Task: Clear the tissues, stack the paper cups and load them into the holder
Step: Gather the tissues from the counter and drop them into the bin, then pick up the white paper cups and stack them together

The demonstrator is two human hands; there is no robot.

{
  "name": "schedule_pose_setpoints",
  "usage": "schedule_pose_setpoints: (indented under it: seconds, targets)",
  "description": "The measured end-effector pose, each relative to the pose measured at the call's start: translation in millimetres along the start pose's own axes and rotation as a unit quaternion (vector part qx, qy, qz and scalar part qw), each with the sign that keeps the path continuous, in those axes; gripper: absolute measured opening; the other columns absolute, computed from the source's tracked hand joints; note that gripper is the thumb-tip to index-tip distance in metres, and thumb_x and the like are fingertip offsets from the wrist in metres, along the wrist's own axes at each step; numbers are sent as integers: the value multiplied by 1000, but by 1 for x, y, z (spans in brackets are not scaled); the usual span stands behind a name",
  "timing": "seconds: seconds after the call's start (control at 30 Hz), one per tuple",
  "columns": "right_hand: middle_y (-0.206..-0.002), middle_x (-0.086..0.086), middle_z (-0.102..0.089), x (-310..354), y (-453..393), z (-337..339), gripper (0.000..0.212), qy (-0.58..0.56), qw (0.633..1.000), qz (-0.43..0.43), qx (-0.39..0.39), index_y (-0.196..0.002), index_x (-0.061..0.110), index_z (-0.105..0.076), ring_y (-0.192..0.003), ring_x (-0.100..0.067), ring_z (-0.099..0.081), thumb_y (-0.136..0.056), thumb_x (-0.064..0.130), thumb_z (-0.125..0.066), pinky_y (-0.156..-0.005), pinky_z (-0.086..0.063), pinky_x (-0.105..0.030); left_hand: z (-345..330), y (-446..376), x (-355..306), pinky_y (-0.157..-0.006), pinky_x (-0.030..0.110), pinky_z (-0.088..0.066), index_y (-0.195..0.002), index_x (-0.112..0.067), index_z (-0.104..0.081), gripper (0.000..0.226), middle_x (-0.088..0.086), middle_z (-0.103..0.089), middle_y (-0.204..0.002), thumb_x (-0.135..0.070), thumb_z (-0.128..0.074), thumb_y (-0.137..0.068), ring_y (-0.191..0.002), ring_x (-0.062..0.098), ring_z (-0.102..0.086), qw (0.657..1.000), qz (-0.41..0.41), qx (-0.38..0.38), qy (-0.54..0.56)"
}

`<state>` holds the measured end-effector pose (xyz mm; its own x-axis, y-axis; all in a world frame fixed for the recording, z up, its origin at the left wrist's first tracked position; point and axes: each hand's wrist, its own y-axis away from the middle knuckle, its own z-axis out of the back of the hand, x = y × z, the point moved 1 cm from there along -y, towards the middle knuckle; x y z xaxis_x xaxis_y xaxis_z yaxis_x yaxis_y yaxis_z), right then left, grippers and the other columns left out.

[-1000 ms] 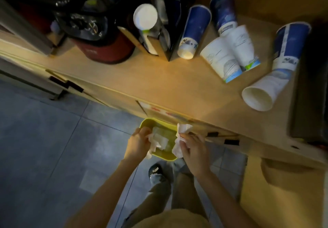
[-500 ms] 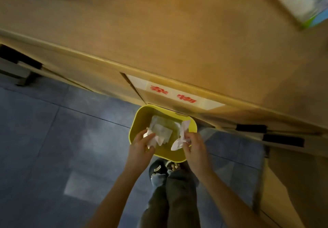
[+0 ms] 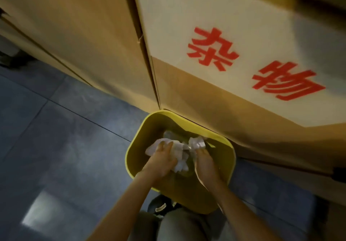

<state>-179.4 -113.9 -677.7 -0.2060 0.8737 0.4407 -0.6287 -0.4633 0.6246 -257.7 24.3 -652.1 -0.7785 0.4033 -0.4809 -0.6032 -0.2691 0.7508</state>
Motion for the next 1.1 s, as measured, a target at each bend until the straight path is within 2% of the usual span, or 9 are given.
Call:
schedule_pose_setpoints:
  seconds: [0.07, 0.2, 0.33, 0.43, 0.53, 0.63, 0.73, 0.9, 1.1]
  targets:
    - [-150, -15, -28, -6, -10, -6, 52, 41, 999, 12, 26, -140, 6, -30, -137, -28, -32, -90, 3, -46, -111, -32, -35, -5, -6, 7, -114, 47, -25, -144, -23, -10, 67, 13, -3, -156, -31, -49, -89, -141, 36, -16, 999, 1, 23, -26]
    - [-143, -17, -39, 2, -3, 5, 43, 14, 1000, 8, 18, -132, 4, -41, -126, -30, -45, -90, -1, -45, -101, -41, -35, -1, 6, 13, -111, 48, -31, -144, -26, -9, 67, 13, -6, -156, -36, -46, -89, -135, 34, -31, 998, 11, 34, -49]
    - [-121, -18, -59, 34, 30, 43, 28, -41, 998, 43, 2, -117, 4, -55, -111, -32, -56, -91, 5, -46, -85, -44, -31, 23, 38, -6, -106, 46, -37, -140, -19, -24, 56, 14, -31, -147, -34, -44, -90, -128, 32, -39, 999, 12, 11, -33]
    - [-113, -21, -63, 68, 63, 83, 26, -36, 998, 47, 16, -110, 3, -59, -104, -33, -58, -95, 16, -42, -79, -45, -34, 51, 74, -38, -101, 43, -42, -134, -15, -38, 45, 16, -45, -138, -32, -40, -92, -122, 31, -46, 999, 7, -10, -41]
    - [-103, -24, -66, 108, 100, 131, 31, -20, 998, 52, 25, -104, 0, -60, -97, -35, -60, -96, 21, -39, -75, -45, -35, 88, 120, -80, -90, 40, -47, -116, -9, -55, 35, 19, -61, -118, -30, -38, -93, -107, 31, -56, 997, -41, -43, -46]
    - [-82, -14, -60, 146, 142, 182, 27, -17, 997, 75, 30, -96, 1, -59, -93, -36, -60, -93, 20, -41, -66, -39, -34, 127, 167, -125, -78, 39, -47, -98, -7, -60, 31, 18, -65, -98, -29, -38, -92, -93, 31, -59, 992, -79, -76, -64]
    - [-81, -18, -62, 178, 186, 238, 17, -15, 992, 122, -20, -84, 7, -57, -88, -35, -61, -91, 18, -46, -66, -37, -33, 164, 211, -173, -73, 36, -44, -93, -7, -61, 27, 18, -65, -94, -27, -42, -89, -94, 35, -59, 986, -107, -113, -58]
    - [-90, -19, -68, 220, 257, 339, 17, -10, 982, 144, -123, -91, 8, -59, -87, -34, -62, -90, 20, -48, -70, -45, -36, 216, 277, -265, -79, 44, -48, -96, -8, -63, 24, 25, -68, -99, -25, -47, -88, -97, 38, -60, 966, -212, -144, -40]
    - [-92, -16, -70, 234, 305, 446, 16, -27, 951, 168, -257, -95, 9, -58, -85, -32, -63, -91, 20, -48, -73, -51, -41, 255, 328, -368, -76, 41, -50, -97, -9, -63, 26, 21, -69, -98, -26, -44, -89, -93, 37, -60, 931, -304, -192, -61]
